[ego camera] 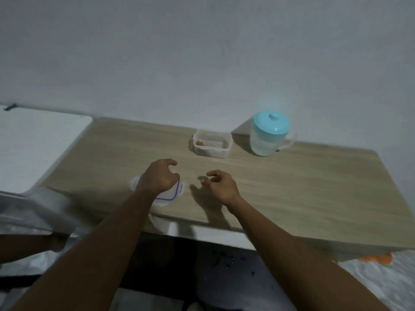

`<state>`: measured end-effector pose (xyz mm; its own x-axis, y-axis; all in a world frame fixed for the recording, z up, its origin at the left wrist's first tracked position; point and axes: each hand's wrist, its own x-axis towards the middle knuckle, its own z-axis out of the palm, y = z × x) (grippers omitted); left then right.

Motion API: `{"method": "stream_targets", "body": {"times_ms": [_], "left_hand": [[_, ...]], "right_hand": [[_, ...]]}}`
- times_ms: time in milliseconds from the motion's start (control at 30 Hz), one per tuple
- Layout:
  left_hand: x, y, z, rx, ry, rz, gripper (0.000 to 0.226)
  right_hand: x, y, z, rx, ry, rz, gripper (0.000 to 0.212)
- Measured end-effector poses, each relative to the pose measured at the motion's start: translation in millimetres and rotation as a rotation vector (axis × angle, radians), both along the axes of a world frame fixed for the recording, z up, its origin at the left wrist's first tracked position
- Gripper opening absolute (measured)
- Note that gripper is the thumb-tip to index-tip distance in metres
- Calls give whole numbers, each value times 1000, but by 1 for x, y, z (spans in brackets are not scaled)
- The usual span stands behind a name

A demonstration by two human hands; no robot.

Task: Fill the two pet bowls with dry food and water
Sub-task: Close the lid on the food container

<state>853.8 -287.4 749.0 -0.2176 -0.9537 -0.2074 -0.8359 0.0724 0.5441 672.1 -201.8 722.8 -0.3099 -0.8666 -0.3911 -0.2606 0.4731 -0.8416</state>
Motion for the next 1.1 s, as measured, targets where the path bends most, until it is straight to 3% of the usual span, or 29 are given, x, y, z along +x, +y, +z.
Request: {"method": "stream_targets", "body": {"times_ms": [233, 500, 667, 833, 967, 1100], "left_hand": [[56, -44, -30, 124, -62, 49, 59], [93, -57, -58, 165, -140, 115, 73], [96, -55, -62, 195, -57, 184, 65], [99, -57, -61, 272, -14, 209, 56], [91, -77, -80, 350, 180, 221, 50], [51, -49, -24, 474, 393, 215, 21]], "right_hand": [[48, -41, -21, 56, 37, 17, 32], [74, -54, -34, 131, 179, 23, 52], [88, -50, -38, 132, 180, 40, 32], [74, -44, -44, 135, 54, -97, 14], [48, -31, -27, 104, -120, -225, 14], [20, -18, -15, 47, -185, -336, 20]]}}
